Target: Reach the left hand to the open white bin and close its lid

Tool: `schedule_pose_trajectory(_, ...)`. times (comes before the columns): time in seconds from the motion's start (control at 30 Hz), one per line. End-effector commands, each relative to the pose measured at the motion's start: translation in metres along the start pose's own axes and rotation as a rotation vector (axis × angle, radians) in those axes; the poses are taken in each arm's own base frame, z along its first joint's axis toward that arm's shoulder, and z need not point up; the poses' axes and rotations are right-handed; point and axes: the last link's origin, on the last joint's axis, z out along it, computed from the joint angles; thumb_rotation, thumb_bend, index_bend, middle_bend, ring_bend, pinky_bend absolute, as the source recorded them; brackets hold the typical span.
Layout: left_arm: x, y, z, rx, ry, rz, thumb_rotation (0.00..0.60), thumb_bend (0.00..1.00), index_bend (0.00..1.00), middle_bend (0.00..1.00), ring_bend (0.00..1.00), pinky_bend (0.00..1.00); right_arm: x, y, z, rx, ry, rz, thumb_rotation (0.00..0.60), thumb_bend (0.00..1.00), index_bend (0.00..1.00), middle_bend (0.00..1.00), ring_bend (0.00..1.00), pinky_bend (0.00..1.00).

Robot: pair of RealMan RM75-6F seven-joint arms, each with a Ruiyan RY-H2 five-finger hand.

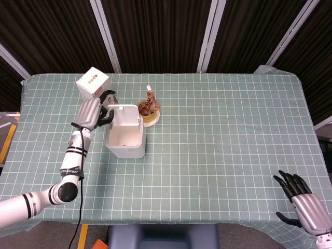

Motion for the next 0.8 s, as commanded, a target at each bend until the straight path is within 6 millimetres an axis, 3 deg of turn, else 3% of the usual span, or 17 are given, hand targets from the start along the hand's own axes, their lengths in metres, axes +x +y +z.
schedule_pose_trajectory(0.03,-0.008,0.008,0.003,-0.004,-0.032,0.015,0.600,0.53,0.23,1.00,1.00,1.00,0.002,0.002,0.001,-0.008,0.003,0.002,0.600,0.27,0.00,0.00,0.00,0.00)
schedule_pose_trajectory(0.2,-0.009,0.013,-0.007,0.002,-0.099,-0.002,0.600,0.54,0.28,1.00,1.00,1.00,0.003,0.003,0.001,-0.010,0.006,0.005,0.600,0.27,0.00,0.00,0.00,0.00)
schedule_pose_trajectory(0.47,-0.002,0.016,-0.035,-0.007,-0.204,-0.010,0.600,0.54,0.28,1.00,1.00,1.00,0.003,0.000,-0.003,0.004,0.006,0.007,0.600,0.27,0.00,0.00,0.00,0.00)
schedule_pose_trajectory(0.8,-0.002,-0.007,-0.087,0.028,-0.363,0.187,0.600,0.54,0.23,1.00,1.00,1.00,0.002,-0.005,-0.008,0.032,-0.001,0.014,0.600,0.27,0.00,0.00,0.00,0.00)
